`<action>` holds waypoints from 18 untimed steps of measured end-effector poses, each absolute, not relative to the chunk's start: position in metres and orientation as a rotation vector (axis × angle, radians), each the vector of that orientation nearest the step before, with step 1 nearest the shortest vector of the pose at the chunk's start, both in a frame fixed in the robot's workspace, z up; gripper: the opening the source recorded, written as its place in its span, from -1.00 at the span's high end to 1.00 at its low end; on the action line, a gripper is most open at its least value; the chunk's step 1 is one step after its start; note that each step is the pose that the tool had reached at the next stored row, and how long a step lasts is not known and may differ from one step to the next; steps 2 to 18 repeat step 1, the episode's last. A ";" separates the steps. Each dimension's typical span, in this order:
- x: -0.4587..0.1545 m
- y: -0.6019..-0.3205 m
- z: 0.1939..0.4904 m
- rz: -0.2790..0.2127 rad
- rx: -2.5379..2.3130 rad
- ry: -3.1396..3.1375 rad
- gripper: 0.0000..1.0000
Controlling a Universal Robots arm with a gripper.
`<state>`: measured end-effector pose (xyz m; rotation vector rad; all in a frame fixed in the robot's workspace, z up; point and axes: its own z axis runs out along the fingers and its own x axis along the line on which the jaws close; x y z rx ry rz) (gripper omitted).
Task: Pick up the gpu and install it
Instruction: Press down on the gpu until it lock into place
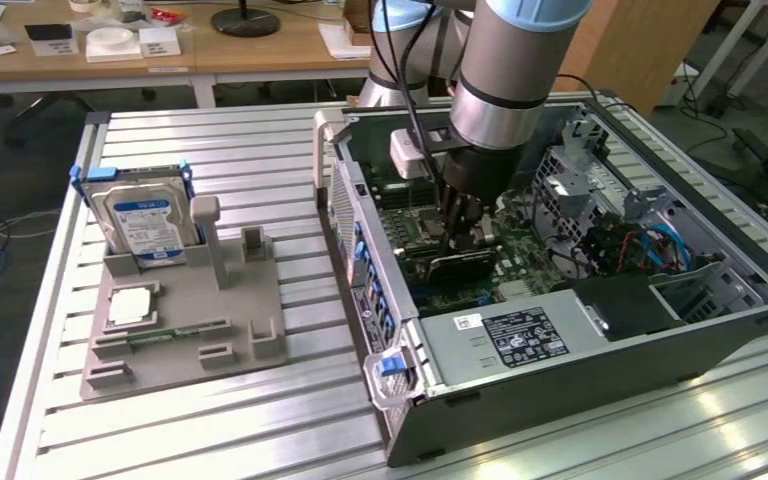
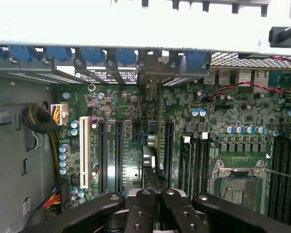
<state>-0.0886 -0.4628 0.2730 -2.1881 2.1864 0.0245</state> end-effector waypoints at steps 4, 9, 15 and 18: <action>-0.089 -0.463 0.273 0.025 -2.188 2.186 0.79; -0.089 -0.463 0.273 0.025 -2.188 2.186 0.79; -0.089 -0.463 0.273 0.025 -2.188 2.186 0.79; -0.089 -0.463 0.273 0.025 -2.188 2.186 0.79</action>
